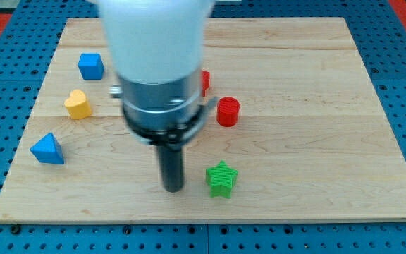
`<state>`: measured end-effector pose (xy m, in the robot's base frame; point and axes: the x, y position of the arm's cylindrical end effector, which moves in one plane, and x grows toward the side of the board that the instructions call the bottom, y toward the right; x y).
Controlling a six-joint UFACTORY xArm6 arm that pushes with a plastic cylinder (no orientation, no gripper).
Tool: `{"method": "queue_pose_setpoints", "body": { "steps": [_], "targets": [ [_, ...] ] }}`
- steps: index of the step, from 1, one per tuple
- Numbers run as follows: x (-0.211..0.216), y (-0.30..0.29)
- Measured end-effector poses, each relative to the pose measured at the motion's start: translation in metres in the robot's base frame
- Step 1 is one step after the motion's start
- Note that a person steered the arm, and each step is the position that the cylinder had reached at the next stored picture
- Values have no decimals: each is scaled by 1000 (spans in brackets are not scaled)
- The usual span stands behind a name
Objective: Slide the green circle towards the green star
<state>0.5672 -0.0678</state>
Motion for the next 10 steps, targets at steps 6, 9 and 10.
{"method": "queue_pose_setpoints", "body": {
  "steps": [6, 9, 10],
  "targets": [
    [-266, -3],
    [-232, 174],
    [-180, 196]
  ]
}}
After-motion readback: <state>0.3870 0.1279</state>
